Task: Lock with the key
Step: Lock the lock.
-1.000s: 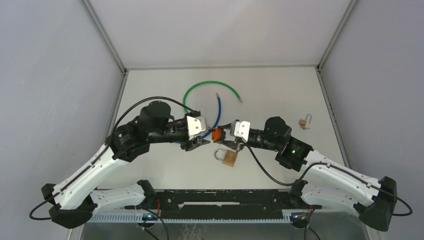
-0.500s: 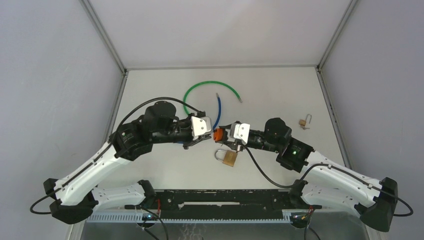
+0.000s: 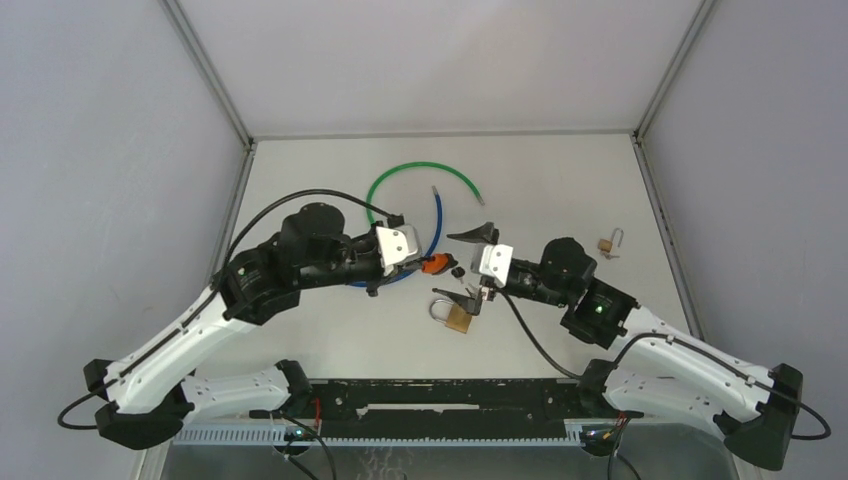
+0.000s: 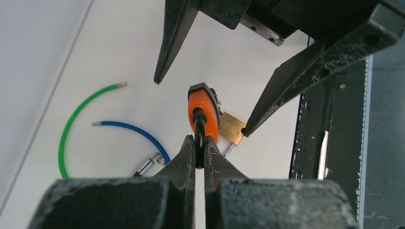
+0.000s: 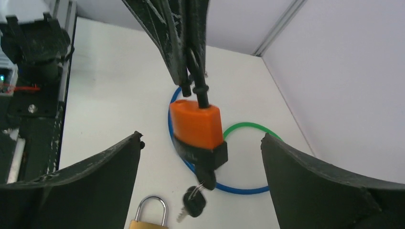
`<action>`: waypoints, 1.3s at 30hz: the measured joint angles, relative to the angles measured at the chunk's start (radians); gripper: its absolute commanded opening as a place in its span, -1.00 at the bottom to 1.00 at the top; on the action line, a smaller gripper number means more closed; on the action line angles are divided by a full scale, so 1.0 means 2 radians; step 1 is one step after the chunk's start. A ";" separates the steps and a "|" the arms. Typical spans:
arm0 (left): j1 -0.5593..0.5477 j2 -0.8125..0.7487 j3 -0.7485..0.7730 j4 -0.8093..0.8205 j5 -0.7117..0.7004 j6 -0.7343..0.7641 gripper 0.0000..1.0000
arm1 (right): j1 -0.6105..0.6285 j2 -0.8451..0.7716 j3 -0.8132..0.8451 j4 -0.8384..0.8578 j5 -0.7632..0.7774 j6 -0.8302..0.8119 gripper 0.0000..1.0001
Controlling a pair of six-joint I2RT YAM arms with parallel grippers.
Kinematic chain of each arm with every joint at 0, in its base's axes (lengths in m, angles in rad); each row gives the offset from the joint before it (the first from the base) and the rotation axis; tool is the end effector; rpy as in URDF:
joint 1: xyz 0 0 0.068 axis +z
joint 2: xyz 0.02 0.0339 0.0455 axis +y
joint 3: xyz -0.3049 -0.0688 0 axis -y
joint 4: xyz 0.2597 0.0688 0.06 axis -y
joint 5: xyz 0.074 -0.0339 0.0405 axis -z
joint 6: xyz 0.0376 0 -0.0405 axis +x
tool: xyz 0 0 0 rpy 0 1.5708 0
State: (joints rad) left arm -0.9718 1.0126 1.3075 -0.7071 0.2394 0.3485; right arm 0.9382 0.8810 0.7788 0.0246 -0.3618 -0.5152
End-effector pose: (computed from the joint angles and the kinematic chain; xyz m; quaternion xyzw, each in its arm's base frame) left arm 0.1002 -0.1626 0.4607 0.5611 0.6162 -0.2618 0.4867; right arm 0.1071 0.1686 0.3734 -0.5710 0.4584 0.2694 0.6255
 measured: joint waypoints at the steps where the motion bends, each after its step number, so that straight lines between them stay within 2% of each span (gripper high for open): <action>1: -0.001 -0.004 0.000 0.004 0.000 0.000 -1.00 | -0.004 -0.006 0.000 0.003 0.001 0.005 0.99; 5: -0.002 -0.029 0.000 0.037 0.000 0.000 -1.00 | -0.038 -0.049 -0.017 0.037 -0.013 0.053 0.98; 7: -0.002 -0.040 0.000 0.053 0.002 -0.001 -1.00 | -0.074 -0.079 -0.045 0.083 -0.034 0.108 0.99; 9: -0.002 -0.048 0.000 0.064 0.010 -0.007 -1.00 | -0.106 -0.100 -0.078 0.145 -0.052 0.179 0.99; 12: -0.003 -0.056 0.001 0.083 0.026 -0.048 -1.00 | -0.144 -0.106 -0.111 0.240 -0.079 0.329 0.98; 16: -0.003 -0.062 0.000 0.120 0.039 -0.114 -1.00 | -0.141 -0.080 -0.111 0.330 -0.100 0.470 0.99; 19: -0.003 -0.070 -0.001 0.158 0.050 -0.154 -1.00 | -0.120 -0.068 -0.111 0.374 -0.095 0.529 0.95; 25: -0.003 -0.089 -0.011 0.208 0.068 -0.203 -1.00 | -0.060 -0.042 -0.097 0.414 -0.084 0.558 0.81; 29: -0.003 -0.091 -0.018 0.219 0.075 -0.215 -1.00 | -0.052 -0.023 -0.076 0.419 -0.080 0.562 0.78; 31: -0.003 -0.090 -0.019 0.220 0.077 -0.219 -1.00 | -0.052 -0.016 -0.066 0.420 -0.079 0.563 0.70; 34: -0.003 -0.092 -0.025 0.222 0.080 -0.224 -1.00 | -0.052 -0.007 -0.050 0.422 -0.078 0.562 0.44; 39: -0.003 -0.091 -0.029 0.223 0.083 -0.229 -1.00 | -0.052 0.010 -0.025 0.424 -0.086 0.562 0.28</action>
State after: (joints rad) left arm -0.9779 0.8303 1.2499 -0.2619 0.4049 -0.1089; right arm 0.8341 0.9009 0.7292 0.8726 -0.5339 0.6083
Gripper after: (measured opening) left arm 0.027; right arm 0.680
